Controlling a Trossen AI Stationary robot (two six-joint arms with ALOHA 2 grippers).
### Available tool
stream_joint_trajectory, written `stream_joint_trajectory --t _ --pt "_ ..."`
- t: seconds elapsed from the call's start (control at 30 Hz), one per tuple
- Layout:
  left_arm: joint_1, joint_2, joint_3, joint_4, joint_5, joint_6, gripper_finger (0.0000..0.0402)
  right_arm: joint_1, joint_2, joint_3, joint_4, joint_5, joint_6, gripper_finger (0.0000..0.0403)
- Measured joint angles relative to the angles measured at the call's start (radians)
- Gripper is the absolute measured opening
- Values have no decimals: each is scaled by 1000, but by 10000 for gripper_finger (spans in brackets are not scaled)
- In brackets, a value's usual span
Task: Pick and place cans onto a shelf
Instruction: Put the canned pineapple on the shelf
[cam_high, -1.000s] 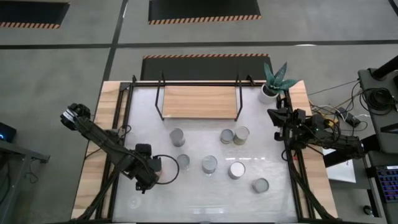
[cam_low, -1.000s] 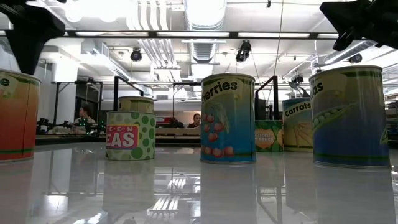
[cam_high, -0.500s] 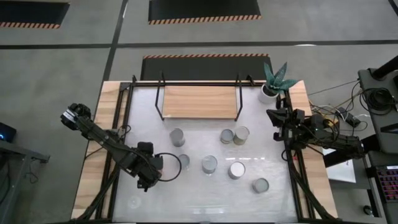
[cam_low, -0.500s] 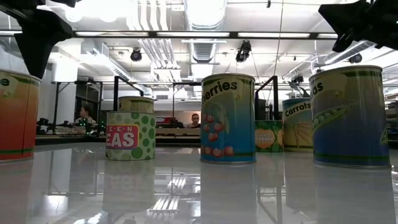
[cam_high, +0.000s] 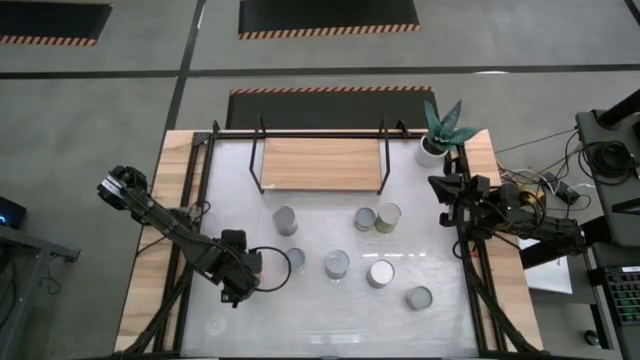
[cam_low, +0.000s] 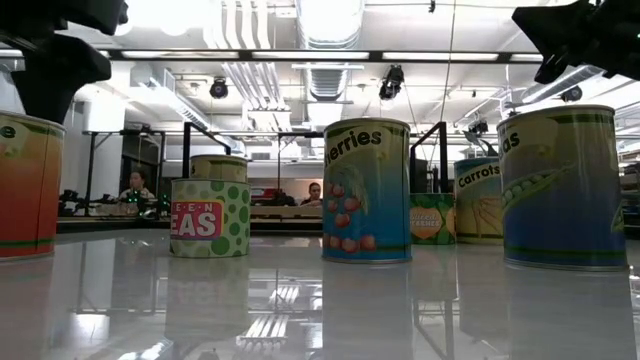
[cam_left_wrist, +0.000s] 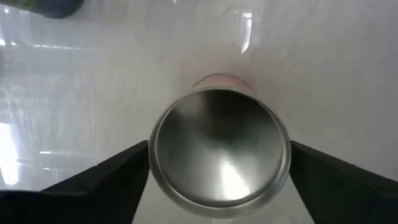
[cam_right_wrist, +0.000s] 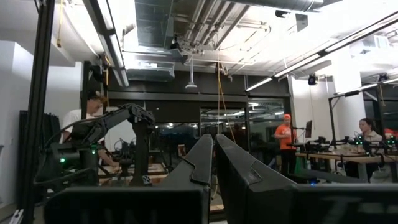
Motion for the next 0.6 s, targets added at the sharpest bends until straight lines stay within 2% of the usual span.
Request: stream_joint_trajectory --t 0.17,0.27,0.37,0.5,0.6 --pt "1 -1 1 0 5 -2 303 0 0 0 -2 0 1 9" --pt "9 -1 25 -27 9 9 302 0 0 0 -2 0 3 9" --pt "48 -1 118 -67 3 84 315 0 0 0 -2 0 4 9" --pt "181 0 302 -124 -99 294 320 0 0 0 -2 0 5 9" --pt "347 0 432 -152 -109 459 316 0 0 0 -2 0 5 9"
